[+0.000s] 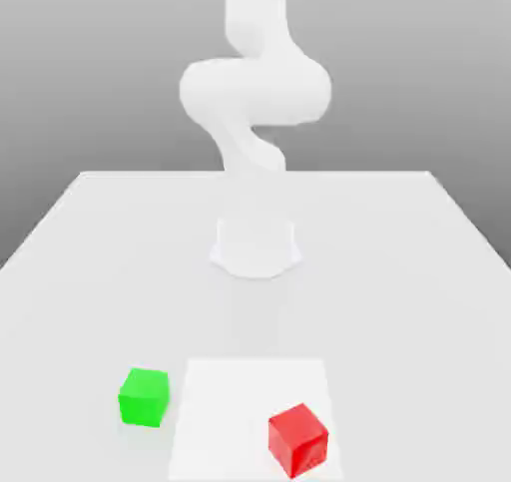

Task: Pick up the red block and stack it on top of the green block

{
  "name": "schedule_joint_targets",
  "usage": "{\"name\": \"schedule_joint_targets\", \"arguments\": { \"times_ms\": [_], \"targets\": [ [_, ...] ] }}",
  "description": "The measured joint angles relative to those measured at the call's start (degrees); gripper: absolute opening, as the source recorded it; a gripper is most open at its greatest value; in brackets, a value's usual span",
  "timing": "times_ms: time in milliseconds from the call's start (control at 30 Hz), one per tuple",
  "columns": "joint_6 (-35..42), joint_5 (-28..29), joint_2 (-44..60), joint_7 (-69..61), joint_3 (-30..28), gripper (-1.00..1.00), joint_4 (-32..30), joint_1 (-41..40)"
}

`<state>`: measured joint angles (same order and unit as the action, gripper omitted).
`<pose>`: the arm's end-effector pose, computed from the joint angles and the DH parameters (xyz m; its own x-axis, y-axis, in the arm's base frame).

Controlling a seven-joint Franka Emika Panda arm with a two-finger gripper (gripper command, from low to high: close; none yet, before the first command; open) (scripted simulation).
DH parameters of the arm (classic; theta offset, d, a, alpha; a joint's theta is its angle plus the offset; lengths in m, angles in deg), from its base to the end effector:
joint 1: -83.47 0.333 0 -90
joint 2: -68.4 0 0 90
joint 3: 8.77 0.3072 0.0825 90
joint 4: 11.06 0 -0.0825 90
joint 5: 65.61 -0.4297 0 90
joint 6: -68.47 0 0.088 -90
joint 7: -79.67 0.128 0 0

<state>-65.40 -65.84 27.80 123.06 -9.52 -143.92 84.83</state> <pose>0.4461 0.0036 0.6481 0.5528 -0.6855 0.4739 -0.5038 -0.7279 -0.4652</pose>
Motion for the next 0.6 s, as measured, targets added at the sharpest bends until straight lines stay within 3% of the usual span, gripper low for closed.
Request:
{"name": "schedule_joint_targets", "arguments": {
  "times_ms": [600],
  "targets": [
    [-15.0, -2.5, 37.8, -18.3, -2.7, 0.0, -7.7, 7.1]
  ]
}}
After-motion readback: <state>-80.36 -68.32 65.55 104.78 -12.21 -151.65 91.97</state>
